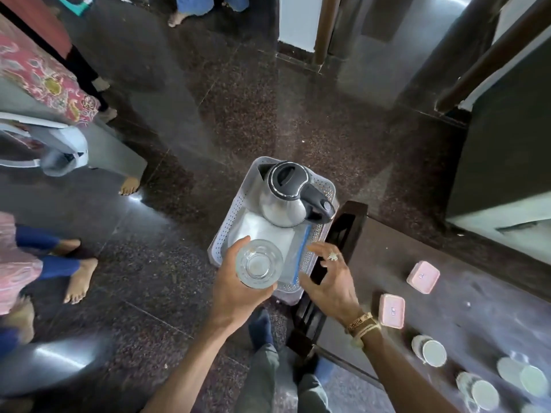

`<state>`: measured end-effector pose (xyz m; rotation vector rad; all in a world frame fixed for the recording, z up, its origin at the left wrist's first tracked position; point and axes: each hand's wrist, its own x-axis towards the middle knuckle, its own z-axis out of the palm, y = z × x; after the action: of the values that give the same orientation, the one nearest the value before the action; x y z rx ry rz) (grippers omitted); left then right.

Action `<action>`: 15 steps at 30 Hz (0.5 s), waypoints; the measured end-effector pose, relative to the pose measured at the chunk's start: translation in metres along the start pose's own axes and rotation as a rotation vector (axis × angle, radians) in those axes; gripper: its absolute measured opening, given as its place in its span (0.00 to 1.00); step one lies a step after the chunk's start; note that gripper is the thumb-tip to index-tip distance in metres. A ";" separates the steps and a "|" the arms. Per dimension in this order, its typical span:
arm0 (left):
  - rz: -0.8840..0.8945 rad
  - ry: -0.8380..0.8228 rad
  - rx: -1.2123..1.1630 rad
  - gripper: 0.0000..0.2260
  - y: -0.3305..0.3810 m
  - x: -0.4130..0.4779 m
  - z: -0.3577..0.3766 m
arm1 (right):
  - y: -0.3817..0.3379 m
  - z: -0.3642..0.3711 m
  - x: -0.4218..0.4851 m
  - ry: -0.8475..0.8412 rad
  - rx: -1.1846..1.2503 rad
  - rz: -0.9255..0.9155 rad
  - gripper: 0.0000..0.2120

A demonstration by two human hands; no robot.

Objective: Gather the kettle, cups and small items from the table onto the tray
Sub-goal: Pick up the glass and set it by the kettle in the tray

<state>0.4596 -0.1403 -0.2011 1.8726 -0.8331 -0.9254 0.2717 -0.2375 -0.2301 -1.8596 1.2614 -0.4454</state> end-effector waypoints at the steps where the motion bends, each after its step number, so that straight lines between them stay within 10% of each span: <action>1: 0.008 -0.008 0.017 0.40 0.001 -0.003 -0.002 | -0.003 0.004 -0.009 -0.068 -0.002 0.000 0.27; 10: 0.007 -0.130 -0.033 0.45 0.010 -0.020 -0.009 | -0.033 0.023 -0.021 -0.302 -0.051 -0.097 0.47; 15: 0.018 -0.219 -0.088 0.46 0.020 -0.038 -0.003 | -0.043 0.018 -0.034 -0.188 -0.044 -0.160 0.38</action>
<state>0.4393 -0.1162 -0.1722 1.7068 -0.9221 -1.1520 0.2943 -0.1929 -0.2017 -1.9974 1.0094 -0.3206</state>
